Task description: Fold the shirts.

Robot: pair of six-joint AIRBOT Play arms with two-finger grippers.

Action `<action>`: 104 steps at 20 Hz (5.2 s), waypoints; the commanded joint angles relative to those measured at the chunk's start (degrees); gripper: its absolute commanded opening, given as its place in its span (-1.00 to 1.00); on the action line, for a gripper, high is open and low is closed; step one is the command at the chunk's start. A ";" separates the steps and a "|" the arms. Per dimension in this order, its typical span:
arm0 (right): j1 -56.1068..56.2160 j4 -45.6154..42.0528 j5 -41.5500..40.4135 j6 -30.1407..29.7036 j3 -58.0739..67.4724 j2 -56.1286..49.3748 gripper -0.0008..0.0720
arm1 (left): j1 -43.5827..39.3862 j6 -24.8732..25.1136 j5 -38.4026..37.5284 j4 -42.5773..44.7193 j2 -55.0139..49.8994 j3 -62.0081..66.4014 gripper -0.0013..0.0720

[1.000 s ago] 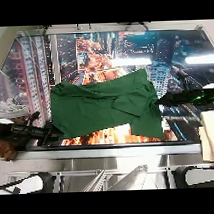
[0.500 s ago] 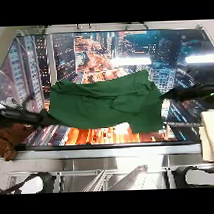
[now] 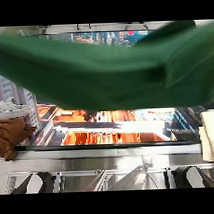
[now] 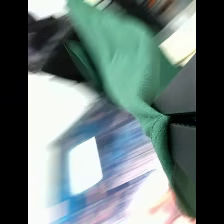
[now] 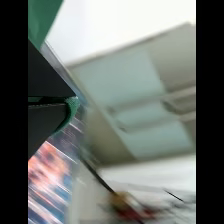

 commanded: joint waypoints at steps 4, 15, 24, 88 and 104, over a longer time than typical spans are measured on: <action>-2.71 -7.43 -7.72 6.60 10.10 5.18 -0.91 | 7.56 -2.51 -3.85 -14.21 -4.61 9.44 -0.90; 7.23 -20.90 -9.57 7.02 11.69 -1.01 -0.91 | -12.20 -7.78 -7.96 2.67 -18.45 19.89 -0.90; 40.13 -37.79 -40.98 4.44 12.35 -46.62 -0.92 | -25.00 -4.46 3.48 19.37 -68.70 23.78 -0.92; 22.62 -47.76 -1.62 16.48 16.74 -68.74 -0.11 | -21.59 -13.20 -4.37 38.80 -74.69 21.73 0.00; 25.05 -61.07 3.50 25.77 4.70 -65.07 -0.07 | -27.71 -12.44 13.33 54.10 -60.19 -10.51 -0.12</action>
